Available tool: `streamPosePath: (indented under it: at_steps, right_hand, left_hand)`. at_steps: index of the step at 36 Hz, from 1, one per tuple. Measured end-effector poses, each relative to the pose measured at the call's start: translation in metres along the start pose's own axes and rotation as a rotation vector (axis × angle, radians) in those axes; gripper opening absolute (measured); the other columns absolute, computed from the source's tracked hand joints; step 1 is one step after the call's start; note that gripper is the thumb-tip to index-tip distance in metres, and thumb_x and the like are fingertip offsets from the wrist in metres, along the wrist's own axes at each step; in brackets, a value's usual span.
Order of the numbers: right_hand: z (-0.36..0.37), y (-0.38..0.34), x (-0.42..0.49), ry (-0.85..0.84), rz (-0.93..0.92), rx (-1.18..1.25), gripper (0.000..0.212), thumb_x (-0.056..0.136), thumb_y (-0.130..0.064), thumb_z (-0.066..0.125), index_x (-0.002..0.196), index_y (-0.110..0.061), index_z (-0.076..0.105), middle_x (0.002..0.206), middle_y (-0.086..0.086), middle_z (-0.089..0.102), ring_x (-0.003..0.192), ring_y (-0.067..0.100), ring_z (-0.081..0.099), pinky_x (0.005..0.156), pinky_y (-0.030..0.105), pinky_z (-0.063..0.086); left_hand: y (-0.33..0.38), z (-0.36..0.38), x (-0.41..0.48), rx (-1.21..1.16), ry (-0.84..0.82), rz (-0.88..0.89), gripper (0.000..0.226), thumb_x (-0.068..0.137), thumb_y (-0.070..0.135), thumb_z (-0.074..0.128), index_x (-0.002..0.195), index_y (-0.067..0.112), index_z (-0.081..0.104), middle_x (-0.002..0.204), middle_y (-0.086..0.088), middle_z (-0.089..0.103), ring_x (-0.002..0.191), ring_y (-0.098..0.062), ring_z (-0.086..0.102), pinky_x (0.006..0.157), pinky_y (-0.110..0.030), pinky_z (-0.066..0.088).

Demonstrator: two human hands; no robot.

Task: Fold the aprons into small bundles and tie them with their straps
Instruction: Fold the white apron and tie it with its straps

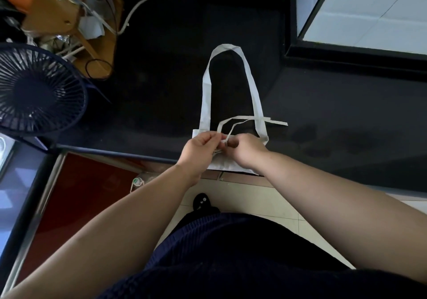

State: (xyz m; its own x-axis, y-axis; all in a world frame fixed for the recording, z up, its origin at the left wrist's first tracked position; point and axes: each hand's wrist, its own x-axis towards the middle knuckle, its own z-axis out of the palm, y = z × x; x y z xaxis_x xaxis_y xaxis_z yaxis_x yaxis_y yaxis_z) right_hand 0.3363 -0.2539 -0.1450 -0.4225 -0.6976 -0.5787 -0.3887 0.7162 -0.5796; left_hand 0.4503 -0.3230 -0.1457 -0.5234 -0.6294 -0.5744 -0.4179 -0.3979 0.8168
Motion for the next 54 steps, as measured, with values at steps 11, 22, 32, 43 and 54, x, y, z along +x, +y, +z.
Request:
streamPosePath:
  at_steps: [11,22,32,43,54]
  right_hand:
    - [0.002,0.011,-0.008,0.180,-0.044,0.640,0.020,0.100,-0.025,0.048,0.083,-0.024,0.058,0.079,-0.009,0.062,0.075,0.008,0.054,0.073,0.021,0.044]
    - [-0.011,0.011,-0.013,-0.058,-0.138,0.444,0.014,0.094,-0.022,0.059,0.087,-0.017,0.070,0.084,-0.010,0.067,0.078,-0.004,0.060,0.068,0.002,0.043]
    - [-0.019,0.009,-0.005,-0.111,0.093,0.585,0.033,0.099,-0.033,0.045,0.102,-0.012,0.070,0.092,-0.001,0.067,0.095,0.016,0.060,0.091,0.030,0.044]
    - [-0.022,0.003,-0.006,-0.202,0.002,0.365,0.022,0.077,-0.042,0.075,0.084,-0.023,0.067,0.089,-0.009,0.069,0.092,0.007,0.064,0.085,0.021,0.049]
    - [-0.014,0.005,-0.001,-0.077,0.034,0.522,0.027,0.093,-0.008,0.056,0.106,-0.032,0.057,0.104,0.001,0.062,0.100,0.017,0.061,0.089,0.028,0.051]
  left_hand:
    - [-0.001,0.001,0.003,0.145,0.085,0.008,0.014,0.096,0.024,0.056,0.093,0.022,0.069,0.078,0.010,0.069,0.083,-0.009,0.064,0.081,-0.023,0.051]
    - [0.010,-0.007,-0.003,0.134,-0.157,-0.075,0.021,0.088,0.029,0.066,0.090,0.009,0.074,0.094,-0.004,0.072,0.098,-0.014,0.065,0.090,-0.026,0.049]
    - [0.007,-0.019,0.000,0.089,-0.250,-0.054,0.024,0.096,0.031,0.055,0.095,0.016,0.073,0.096,0.002,0.074,0.096,-0.008,0.067,0.096,-0.026,0.048]
    - [0.008,-0.019,0.009,0.119,-0.239,-0.079,0.021,0.096,0.023,0.057,0.100,0.008,0.072,0.082,0.006,0.070,0.074,-0.003,0.063,0.068,-0.013,0.045]
    - [0.008,-0.019,0.006,-0.128,-0.256,-0.099,0.028,0.078,0.025,0.065,0.100,0.010,0.074,0.103,-0.006,0.074,0.105,-0.017,0.067,0.099,-0.030,0.048]
